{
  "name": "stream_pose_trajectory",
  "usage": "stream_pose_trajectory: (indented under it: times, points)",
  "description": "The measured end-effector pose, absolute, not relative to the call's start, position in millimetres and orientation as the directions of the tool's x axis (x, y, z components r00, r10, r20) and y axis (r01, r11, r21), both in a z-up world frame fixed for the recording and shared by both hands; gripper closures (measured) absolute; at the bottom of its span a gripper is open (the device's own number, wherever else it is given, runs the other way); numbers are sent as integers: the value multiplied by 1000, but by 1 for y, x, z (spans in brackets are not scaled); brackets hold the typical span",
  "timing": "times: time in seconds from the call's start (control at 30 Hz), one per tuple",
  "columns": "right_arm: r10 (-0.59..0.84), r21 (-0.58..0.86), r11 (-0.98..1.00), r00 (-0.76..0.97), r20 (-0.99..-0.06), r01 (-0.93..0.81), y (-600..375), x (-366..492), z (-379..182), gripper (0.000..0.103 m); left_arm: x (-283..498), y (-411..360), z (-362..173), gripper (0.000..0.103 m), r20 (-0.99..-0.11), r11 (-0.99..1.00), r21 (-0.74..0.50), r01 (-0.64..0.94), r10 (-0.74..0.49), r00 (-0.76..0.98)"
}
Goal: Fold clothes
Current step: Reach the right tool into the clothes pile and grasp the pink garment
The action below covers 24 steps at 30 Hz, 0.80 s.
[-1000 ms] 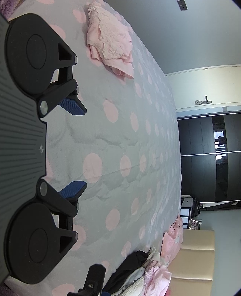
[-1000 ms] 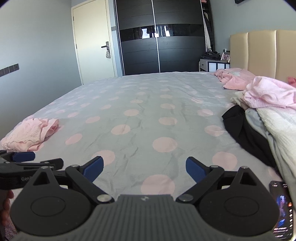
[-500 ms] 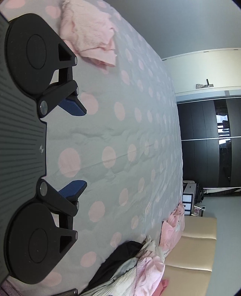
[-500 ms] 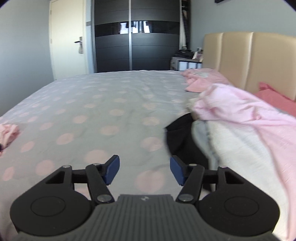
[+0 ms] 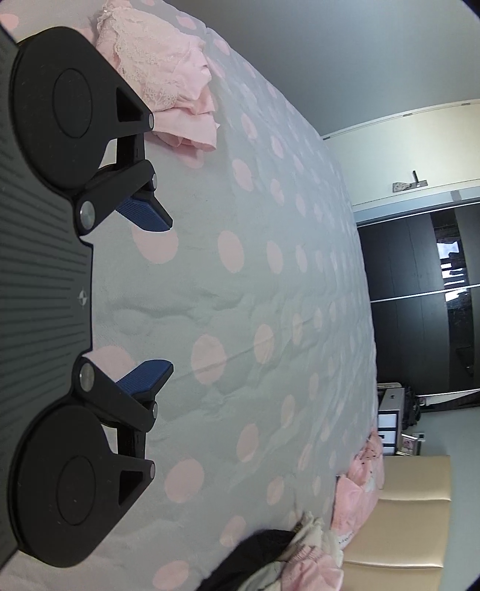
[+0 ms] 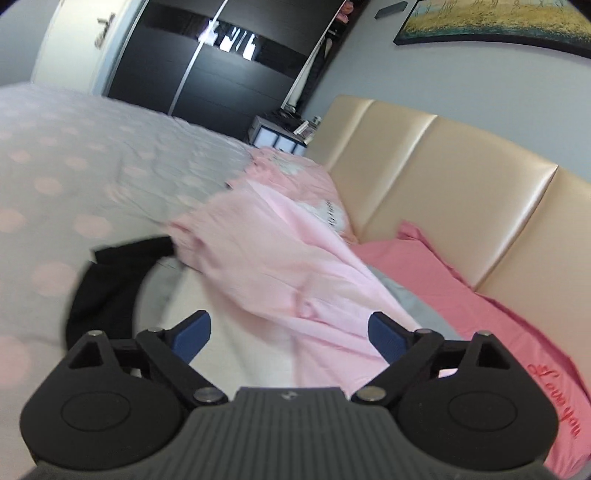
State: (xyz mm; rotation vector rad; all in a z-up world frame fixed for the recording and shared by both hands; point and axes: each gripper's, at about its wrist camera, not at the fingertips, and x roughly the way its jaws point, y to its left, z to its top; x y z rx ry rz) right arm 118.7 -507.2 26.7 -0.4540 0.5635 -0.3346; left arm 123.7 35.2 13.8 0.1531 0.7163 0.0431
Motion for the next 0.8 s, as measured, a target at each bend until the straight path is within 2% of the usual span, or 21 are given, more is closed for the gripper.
stream_pose_trajectory:
  times: [0.2, 0.27, 0.3, 0.33, 0.37, 0.4, 0.43, 0.47, 0.57, 0.8]
  points:
    - [-481, -582, 794, 769, -421, 177, -534, 161, 9, 10, 144, 43, -6, 27, -708, 990, 137, -19, 112, 697]
    - [-482, -594, 788, 763, -431, 163, -535, 173, 6, 15, 149, 43, -11, 27, -723, 990, 137, -21, 114, 682]
    - [-484, -603, 784, 756, -441, 150, -534, 179, 3, 22, 151, 43, -14, 27, -728, 990, 140, -20, 117, 676]
    - [-486, -612, 779, 749, -451, 136, -532, 185, 1, 47, 152, 43, -15, 27, -731, 990, 143, -19, 118, 672]
    - [-499, -627, 769, 733, -463, 127, -530, 192, -2, 77, 152, 42, -16, 27, -732, 989, 145, -17, 119, 671]
    - [-505, -632, 765, 725, -470, 123, -528, 196, -3, 86, 152, 43, -16, 27, -732, 989, 144, -17, 118, 670]
    - [-512, -637, 760, 720, -469, 125, -527, 199, -3, 89, 152, 43, -15, 27, -732, 990, 143, -16, 117, 671]
    - [-517, -633, 762, 718, -467, 137, -525, 198, 0, 96, 151, 44, -15, 27, -731, 990, 140, -16, 114, 672]
    - [-513, -602, 781, 721, -466, 167, -514, 194, 14, 97, 146, 46, -9, 27, -724, 992, 122, -13, 98, 683]
    - [-327, -494, 869, 782, -530, 28, -430, 159, 60, 97, 129, 45, 13, 27, -696, 997, 77, 10, 46, 716]
